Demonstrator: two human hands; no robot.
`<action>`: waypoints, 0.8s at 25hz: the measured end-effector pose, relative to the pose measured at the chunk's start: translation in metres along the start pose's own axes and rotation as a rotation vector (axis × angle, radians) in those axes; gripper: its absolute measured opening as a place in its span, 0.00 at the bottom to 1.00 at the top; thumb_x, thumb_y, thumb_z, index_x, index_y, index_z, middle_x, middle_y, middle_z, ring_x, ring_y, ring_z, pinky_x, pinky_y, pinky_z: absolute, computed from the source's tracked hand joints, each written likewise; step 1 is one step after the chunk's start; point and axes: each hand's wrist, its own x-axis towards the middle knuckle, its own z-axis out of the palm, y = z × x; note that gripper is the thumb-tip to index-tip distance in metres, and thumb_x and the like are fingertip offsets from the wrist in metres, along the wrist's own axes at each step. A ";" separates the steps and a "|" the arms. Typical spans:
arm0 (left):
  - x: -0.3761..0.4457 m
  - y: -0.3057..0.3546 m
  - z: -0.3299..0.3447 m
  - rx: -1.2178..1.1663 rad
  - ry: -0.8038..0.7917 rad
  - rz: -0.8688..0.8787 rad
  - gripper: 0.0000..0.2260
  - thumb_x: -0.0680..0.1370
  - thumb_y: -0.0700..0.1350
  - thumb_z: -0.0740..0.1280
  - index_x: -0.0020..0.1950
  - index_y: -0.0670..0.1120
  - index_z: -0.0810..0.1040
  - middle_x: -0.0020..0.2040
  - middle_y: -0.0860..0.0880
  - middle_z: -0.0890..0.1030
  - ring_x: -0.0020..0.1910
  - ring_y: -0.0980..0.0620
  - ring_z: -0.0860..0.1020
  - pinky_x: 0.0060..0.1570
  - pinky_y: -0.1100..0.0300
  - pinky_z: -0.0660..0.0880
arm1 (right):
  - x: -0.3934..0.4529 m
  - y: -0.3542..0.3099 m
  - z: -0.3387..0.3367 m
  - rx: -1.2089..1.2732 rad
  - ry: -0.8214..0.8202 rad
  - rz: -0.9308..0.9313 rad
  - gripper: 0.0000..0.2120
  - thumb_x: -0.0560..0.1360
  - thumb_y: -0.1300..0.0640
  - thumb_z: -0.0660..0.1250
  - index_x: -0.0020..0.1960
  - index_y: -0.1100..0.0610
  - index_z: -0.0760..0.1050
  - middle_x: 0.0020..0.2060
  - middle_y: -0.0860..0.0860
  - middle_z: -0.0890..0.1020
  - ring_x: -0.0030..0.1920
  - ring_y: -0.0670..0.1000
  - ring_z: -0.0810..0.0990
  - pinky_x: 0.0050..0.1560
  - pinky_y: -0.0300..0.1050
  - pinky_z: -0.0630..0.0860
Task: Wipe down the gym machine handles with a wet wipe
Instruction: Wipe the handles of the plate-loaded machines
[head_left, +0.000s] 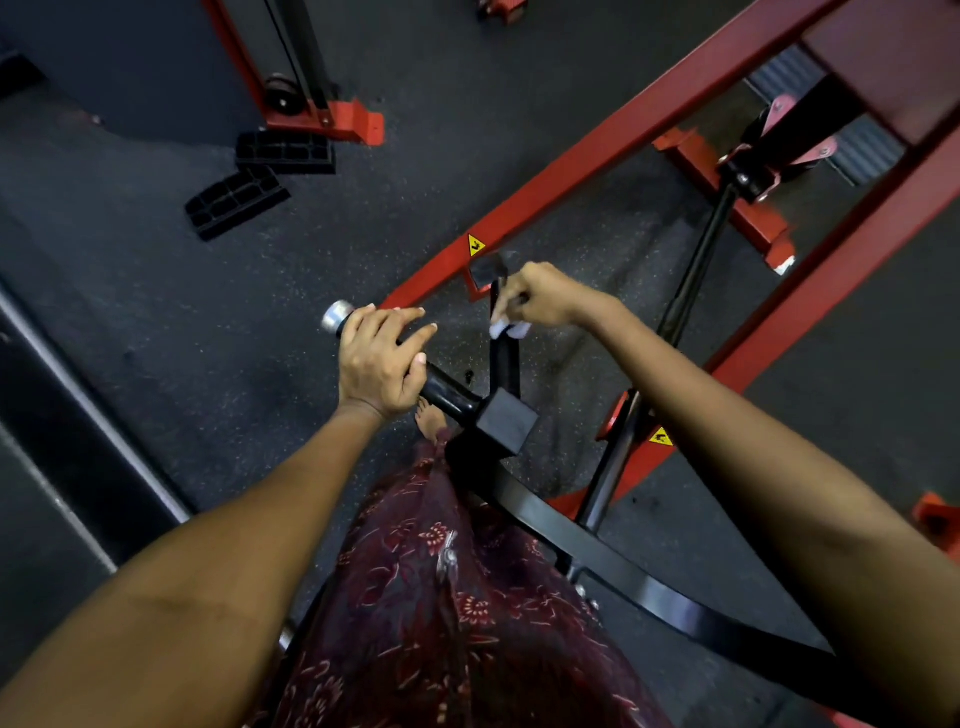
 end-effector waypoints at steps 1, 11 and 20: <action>0.000 0.000 0.001 -0.001 0.001 0.003 0.21 0.75 0.48 0.53 0.47 0.43 0.84 0.50 0.44 0.82 0.46 0.46 0.76 0.55 0.50 0.66 | 0.003 0.007 -0.004 0.052 0.079 0.043 0.11 0.70 0.68 0.64 0.46 0.59 0.84 0.39 0.54 0.83 0.41 0.44 0.77 0.39 0.36 0.72; -0.001 -0.001 0.002 -0.005 -0.006 -0.001 0.21 0.75 0.49 0.52 0.47 0.43 0.84 0.50 0.44 0.82 0.47 0.47 0.75 0.55 0.50 0.66 | -0.008 0.029 0.028 0.512 0.362 0.198 0.04 0.69 0.63 0.72 0.43 0.59 0.83 0.31 0.48 0.83 0.34 0.40 0.76 0.41 0.35 0.74; -0.001 -0.002 0.003 0.005 -0.019 -0.009 0.21 0.75 0.49 0.52 0.48 0.43 0.84 0.50 0.44 0.82 0.48 0.48 0.74 0.57 0.50 0.65 | 0.005 0.026 0.039 0.576 0.485 0.287 0.03 0.68 0.62 0.73 0.38 0.62 0.83 0.34 0.53 0.83 0.30 0.37 0.76 0.38 0.30 0.74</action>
